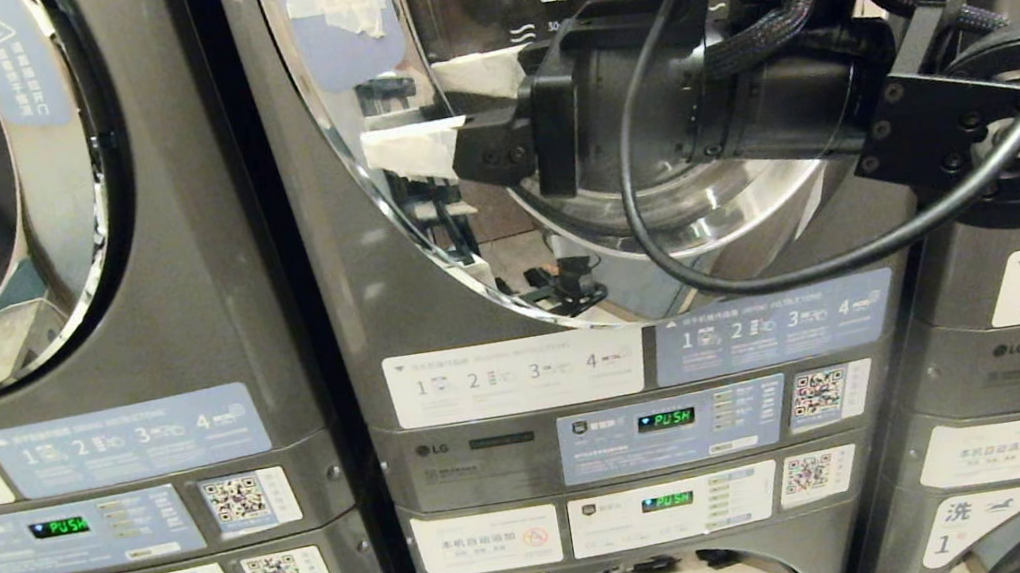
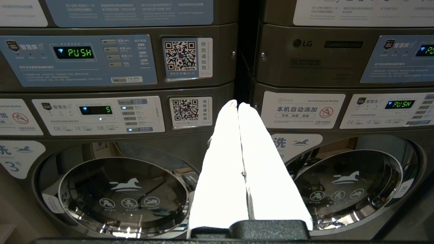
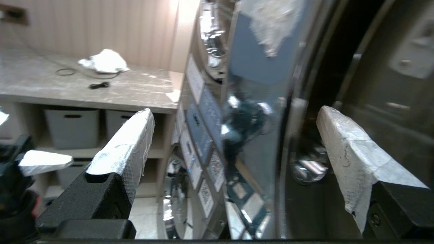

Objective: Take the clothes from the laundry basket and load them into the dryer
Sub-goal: Open the dryer

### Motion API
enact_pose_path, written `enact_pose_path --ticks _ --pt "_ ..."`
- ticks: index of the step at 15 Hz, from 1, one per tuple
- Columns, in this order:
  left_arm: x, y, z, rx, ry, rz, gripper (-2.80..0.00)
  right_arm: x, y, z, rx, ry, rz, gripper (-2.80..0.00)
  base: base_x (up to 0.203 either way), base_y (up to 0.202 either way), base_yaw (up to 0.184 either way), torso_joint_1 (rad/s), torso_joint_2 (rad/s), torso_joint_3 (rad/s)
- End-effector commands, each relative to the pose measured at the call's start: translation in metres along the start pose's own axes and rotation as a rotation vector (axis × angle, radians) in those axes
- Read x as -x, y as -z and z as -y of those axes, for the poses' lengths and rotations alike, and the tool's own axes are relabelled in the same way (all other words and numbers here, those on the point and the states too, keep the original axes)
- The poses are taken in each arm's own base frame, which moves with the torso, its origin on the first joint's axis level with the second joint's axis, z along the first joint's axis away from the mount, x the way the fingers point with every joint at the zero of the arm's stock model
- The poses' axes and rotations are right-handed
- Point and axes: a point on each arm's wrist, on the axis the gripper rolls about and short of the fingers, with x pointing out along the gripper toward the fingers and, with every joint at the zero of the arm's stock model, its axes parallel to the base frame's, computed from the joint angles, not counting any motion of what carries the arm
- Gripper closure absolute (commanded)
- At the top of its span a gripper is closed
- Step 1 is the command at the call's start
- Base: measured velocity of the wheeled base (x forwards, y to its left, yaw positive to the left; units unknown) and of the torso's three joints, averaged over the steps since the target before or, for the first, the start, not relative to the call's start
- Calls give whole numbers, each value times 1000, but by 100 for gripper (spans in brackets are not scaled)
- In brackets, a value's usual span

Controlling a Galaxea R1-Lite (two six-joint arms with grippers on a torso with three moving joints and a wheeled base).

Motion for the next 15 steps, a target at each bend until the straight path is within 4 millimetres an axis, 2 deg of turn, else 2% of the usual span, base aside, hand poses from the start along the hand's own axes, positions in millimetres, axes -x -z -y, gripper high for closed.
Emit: enact_pose_path --ticks 1,7,10,15 --pt "0 0 0 0 0 0 0 -2 4 0 -4 -42 -4 -280 0 0 0 0 0 0" --pt "0 0 0 0 0 0 0 22 -5 -11 -42 -132 -8 -280 0 0 0 0 0 0" --pt "0 0 0 0 0 -2 0 49 -7 -20 -57 -194 -26 -280 0 0 0 0 0 0" --pt "0 0 0 0 1 0 0 97 -12 -48 -80 -288 -43 -280 0 0 0 0 0 0"
